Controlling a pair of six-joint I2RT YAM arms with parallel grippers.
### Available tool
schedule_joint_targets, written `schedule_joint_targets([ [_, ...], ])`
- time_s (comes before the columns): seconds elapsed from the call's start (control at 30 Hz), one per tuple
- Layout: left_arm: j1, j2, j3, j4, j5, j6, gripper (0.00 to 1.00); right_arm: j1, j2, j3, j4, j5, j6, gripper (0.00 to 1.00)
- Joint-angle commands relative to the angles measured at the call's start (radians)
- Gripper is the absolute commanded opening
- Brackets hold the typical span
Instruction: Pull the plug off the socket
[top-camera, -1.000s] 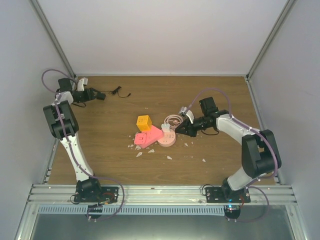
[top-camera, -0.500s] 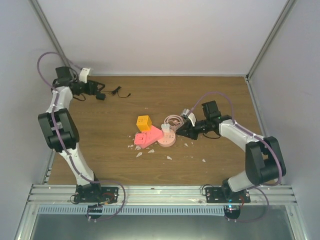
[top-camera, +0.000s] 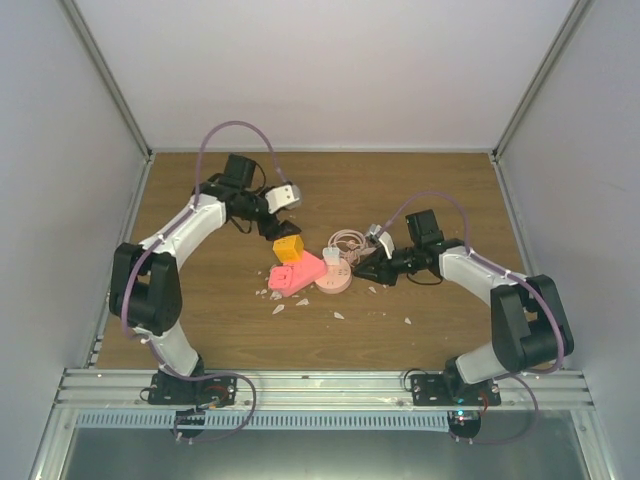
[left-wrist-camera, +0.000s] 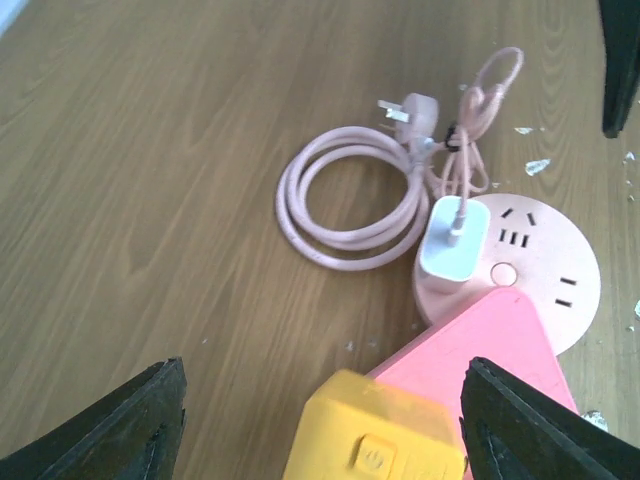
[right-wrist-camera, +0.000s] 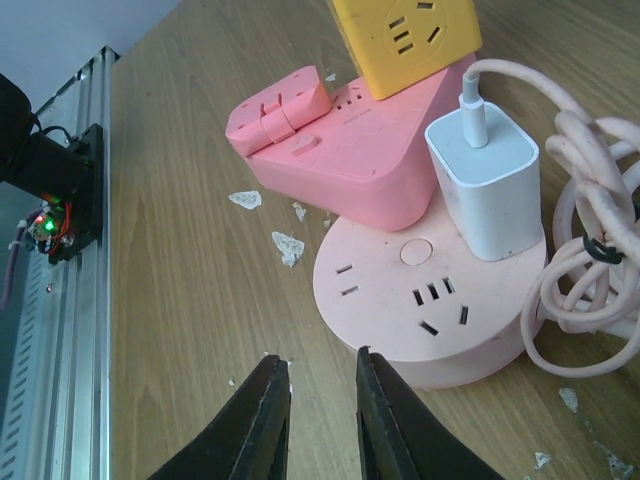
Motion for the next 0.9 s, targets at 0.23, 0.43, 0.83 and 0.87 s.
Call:
schedule_joint_targets([
  [0.23,-0.203,0.02,-0.016,0.027,-0.151,0.087,0.73,-0.015,0.036,-0.02,0.033,-0.047,0.022,0.25],
  [0.43,-0.277,0.069,-0.02,0.053,-0.185,0.082,0.71,-0.015,0.039,-0.038,0.088,-0.064,0.022,0.23],
  [0.83,-0.338,0.176,-0.006,0.113,-0.238,0.059,0.64,0.003,0.111,-0.056,0.242,-0.156,0.138,0.17],
  [0.87,-0.341,0.181,-0.005,0.112,-0.237,0.058,0.62,0.004,0.119,-0.068,0.26,-0.159,0.154,0.17],
])
